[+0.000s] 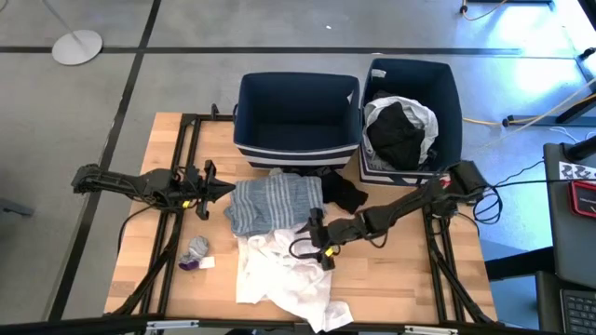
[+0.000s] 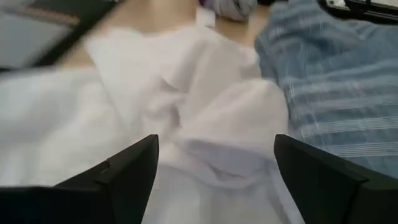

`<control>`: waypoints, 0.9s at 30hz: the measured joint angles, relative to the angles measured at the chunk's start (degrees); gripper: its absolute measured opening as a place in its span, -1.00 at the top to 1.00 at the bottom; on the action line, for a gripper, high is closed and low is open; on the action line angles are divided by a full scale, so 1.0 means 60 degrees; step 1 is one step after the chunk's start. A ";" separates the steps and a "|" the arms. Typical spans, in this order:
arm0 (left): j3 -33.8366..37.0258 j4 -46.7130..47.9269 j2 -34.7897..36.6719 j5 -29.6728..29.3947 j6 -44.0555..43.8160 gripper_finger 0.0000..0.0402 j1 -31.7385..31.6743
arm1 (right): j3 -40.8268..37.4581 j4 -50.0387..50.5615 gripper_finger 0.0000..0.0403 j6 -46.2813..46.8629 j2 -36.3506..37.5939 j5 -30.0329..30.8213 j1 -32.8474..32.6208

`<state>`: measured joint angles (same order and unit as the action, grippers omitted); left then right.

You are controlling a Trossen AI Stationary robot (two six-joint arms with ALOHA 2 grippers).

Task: Sort clothes
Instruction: Put the white polo into the left blue laundry organizer

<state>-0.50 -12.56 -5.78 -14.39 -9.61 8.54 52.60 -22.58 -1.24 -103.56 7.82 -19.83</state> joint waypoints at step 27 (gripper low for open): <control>0.0002 -0.0004 0.0003 0.0000 0.0000 0.98 -0.0001 | 0.1054 0.1023 0.04 0.0380 -0.2220 -0.0056 0.0582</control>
<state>-0.49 -12.58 -5.76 -14.39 -9.61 8.53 58.92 -16.45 1.05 -116.88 7.48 -16.34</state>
